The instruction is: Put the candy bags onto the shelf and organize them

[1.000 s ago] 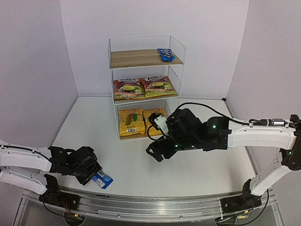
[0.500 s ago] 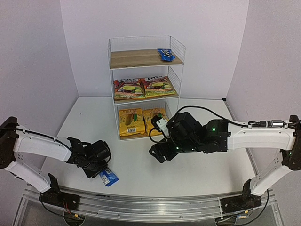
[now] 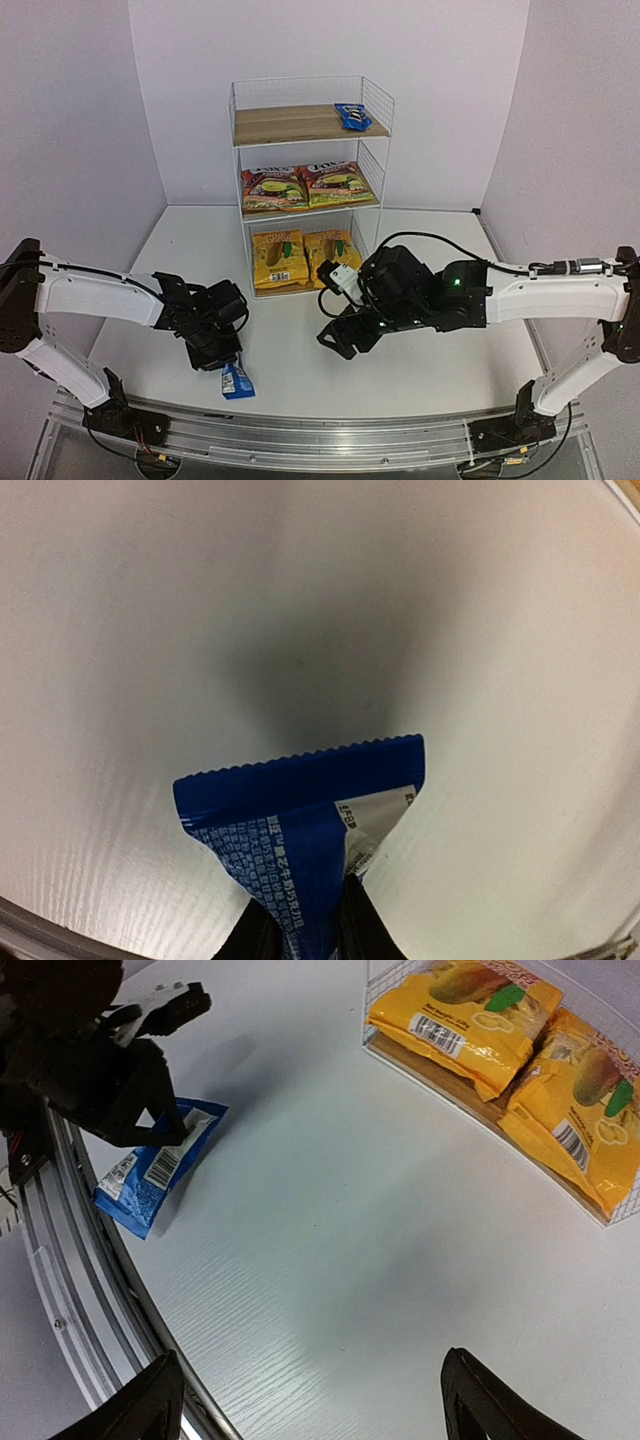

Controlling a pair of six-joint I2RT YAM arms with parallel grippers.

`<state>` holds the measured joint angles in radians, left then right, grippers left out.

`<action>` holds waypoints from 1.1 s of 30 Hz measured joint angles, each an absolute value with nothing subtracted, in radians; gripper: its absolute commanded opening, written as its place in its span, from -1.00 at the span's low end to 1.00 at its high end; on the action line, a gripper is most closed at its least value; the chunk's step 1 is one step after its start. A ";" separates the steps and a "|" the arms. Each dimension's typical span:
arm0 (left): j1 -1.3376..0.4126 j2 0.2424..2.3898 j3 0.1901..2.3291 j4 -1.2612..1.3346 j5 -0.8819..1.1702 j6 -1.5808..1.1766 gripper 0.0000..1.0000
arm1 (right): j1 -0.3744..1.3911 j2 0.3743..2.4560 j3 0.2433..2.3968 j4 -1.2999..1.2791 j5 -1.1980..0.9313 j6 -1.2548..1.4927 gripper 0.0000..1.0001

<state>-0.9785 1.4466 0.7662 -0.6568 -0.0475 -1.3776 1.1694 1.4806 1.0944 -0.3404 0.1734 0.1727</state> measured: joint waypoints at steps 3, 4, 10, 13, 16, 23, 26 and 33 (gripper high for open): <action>-0.959 1.439 0.770 -0.629 0.086 -1.338 -0.91 | 1.169 1.477 1.071 -0.311 0.092 0.127 0.67; -0.947 1.432 0.764 -0.605 0.146 -1.331 -0.95 | 1.169 1.472 1.061 -0.300 0.059 0.104 0.68; -0.897 1.353 0.566 -0.155 0.546 -1.480 -1.00 | 1.170 1.416 0.992 -0.250 -0.137 -0.087 0.71; -0.899 1.336 0.511 -0.028 0.659 -1.568 -0.96 | 1.170 1.380 0.967 -0.236 -0.223 -0.202 0.61; -0.898 1.307 0.531 0.010 0.703 -1.603 -0.94 | 1.170 1.369 0.963 -0.218 -0.295 -0.303 0.52; -0.897 1.289 0.650 0.041 0.741 -1.609 -0.94 | 1.212 1.427 0.969 -0.122 -0.335 -0.512 0.48; -0.897 1.290 0.654 0.040 0.749 -1.609 -0.92 | 1.237 1.464 0.981 -0.099 -0.323 -0.601 0.47; -0.895 1.302 0.684 -0.026 0.767 -1.593 -0.92 | 1.242 1.510 1.039 -0.095 -0.300 -0.718 0.43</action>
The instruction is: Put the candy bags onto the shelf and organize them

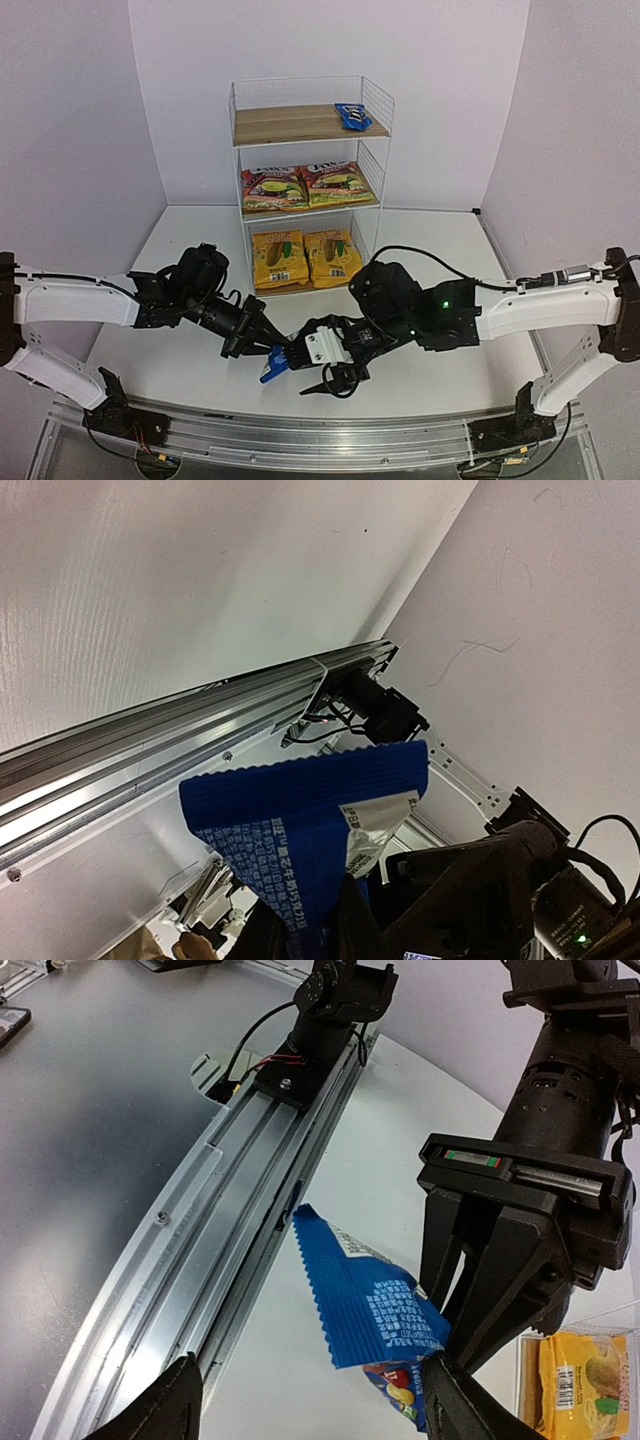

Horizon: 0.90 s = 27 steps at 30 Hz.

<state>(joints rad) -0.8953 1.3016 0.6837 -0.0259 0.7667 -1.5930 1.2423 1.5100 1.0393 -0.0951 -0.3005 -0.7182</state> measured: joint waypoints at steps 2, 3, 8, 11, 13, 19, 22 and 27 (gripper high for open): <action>-0.895 1.303 0.691 -0.032 0.768 -1.590 -0.92 | 1.242 1.522 1.053 -0.092 -0.291 -0.740 0.43; -0.895 1.304 0.693 -0.037 0.769 -1.589 -0.92 | 1.242 1.527 1.057 -0.090 -0.286 -0.749 0.43; -0.895 1.316 0.705 -0.071 0.780 -1.573 -0.95 | 1.242 1.539 1.067 -0.084 -0.267 -0.784 0.39; -0.896 1.330 0.710 -0.084 0.787 -1.564 -0.96 | 1.242 1.539 1.073 -0.064 -0.250 -0.800 0.40; -0.896 1.337 0.710 -0.095 0.790 -1.562 -0.96 | 1.242 1.534 1.073 -0.057 -0.236 -0.808 0.41; -0.896 1.354 0.716 -0.107 0.799 -1.556 -0.95 | 1.242 1.486 1.059 -0.053 -0.239 -0.815 0.40; -0.896 1.378 0.735 -0.119 0.810 -1.541 -0.94 | 1.242 1.492 1.074 -0.070 -0.258 -0.816 0.38; -0.896 1.397 0.773 -0.136 0.818 -1.518 -0.94 | 1.242 1.555 1.131 -0.103 -0.268 -0.826 0.30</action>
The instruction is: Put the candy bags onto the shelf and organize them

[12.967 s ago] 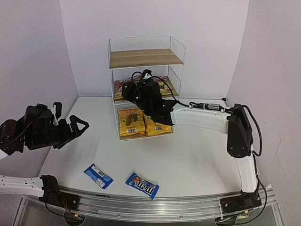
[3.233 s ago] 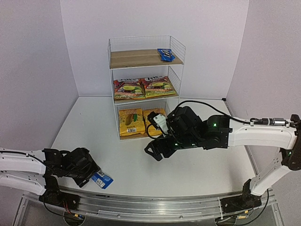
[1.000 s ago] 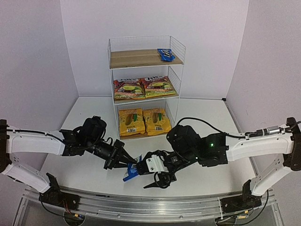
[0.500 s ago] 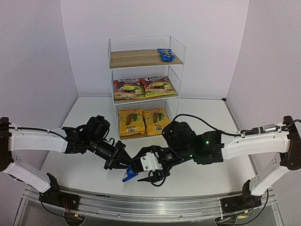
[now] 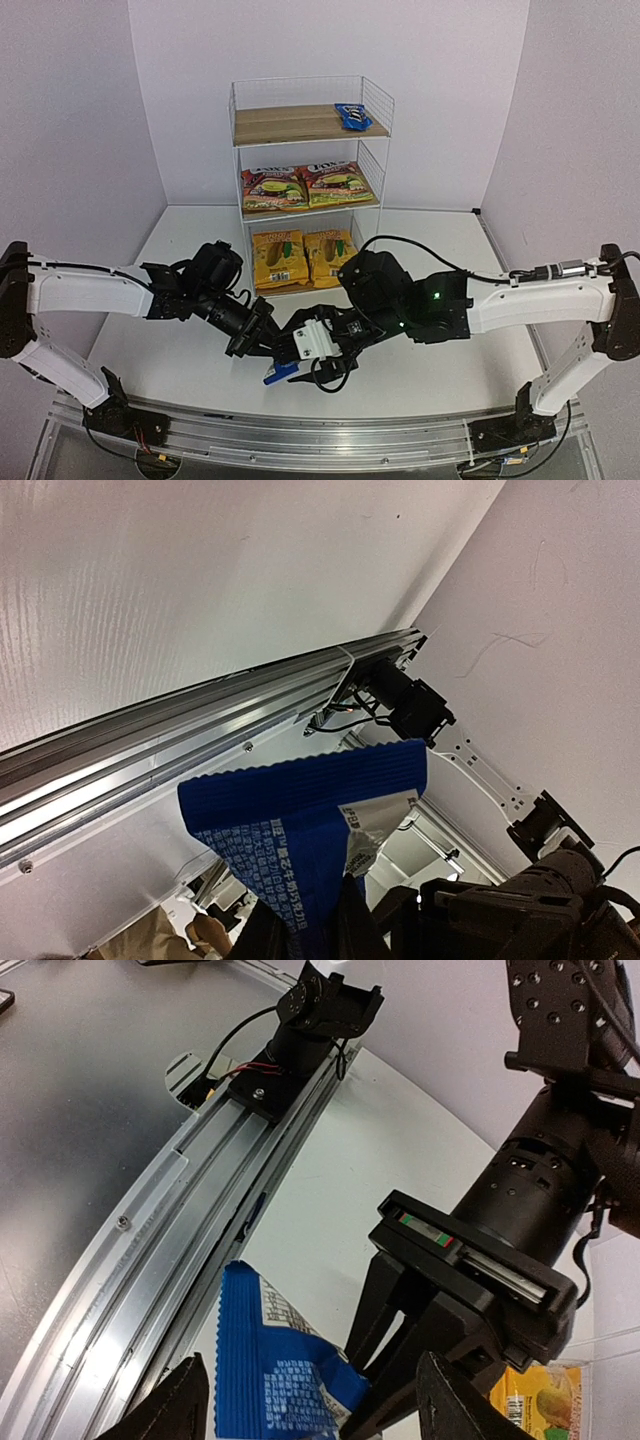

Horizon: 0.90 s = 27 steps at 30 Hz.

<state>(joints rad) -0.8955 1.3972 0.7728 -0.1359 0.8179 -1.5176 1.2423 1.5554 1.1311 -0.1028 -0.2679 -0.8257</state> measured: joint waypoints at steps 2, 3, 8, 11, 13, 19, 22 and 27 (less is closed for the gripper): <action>-0.896 1.397 0.781 -0.138 0.819 -1.514 -0.93 | 1.242 1.575 1.142 -0.115 -0.270 -0.831 0.19; -0.896 1.397 0.782 -0.139 0.819 -1.514 -0.93 | 1.242 1.580 1.144 -0.124 -0.272 -0.832 0.06; -0.896 1.397 0.785 -0.152 0.824 -1.504 -0.87 | 1.242 1.599 1.164 -0.149 -0.270 -0.841 -0.80; -0.896 1.397 0.785 -0.165 0.829 -1.494 -0.76 | 1.242 1.601 1.171 -0.157 -0.273 -0.843 -1.00; -0.896 1.397 0.786 -0.166 0.835 -1.489 -0.49 | 1.243 1.601 1.172 -0.164 -0.277 -0.838 -1.00; -0.896 1.397 0.810 -0.203 0.833 -1.440 0.98 | 1.243 1.601 1.176 -0.172 -0.284 -0.799 -1.00; -0.896 1.395 0.859 -0.274 0.801 -1.370 0.99 | 1.242 1.589 1.177 -0.178 -0.271 -0.731 -1.00; -0.896 1.362 0.966 -0.419 0.646 -1.209 0.99 | 1.241 1.505 1.177 -0.186 -0.192 -0.477 -1.00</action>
<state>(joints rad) -0.8955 1.3617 0.9657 -0.4190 0.6461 -1.2088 1.2408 1.5052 1.1767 -0.1860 -0.1921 -0.4768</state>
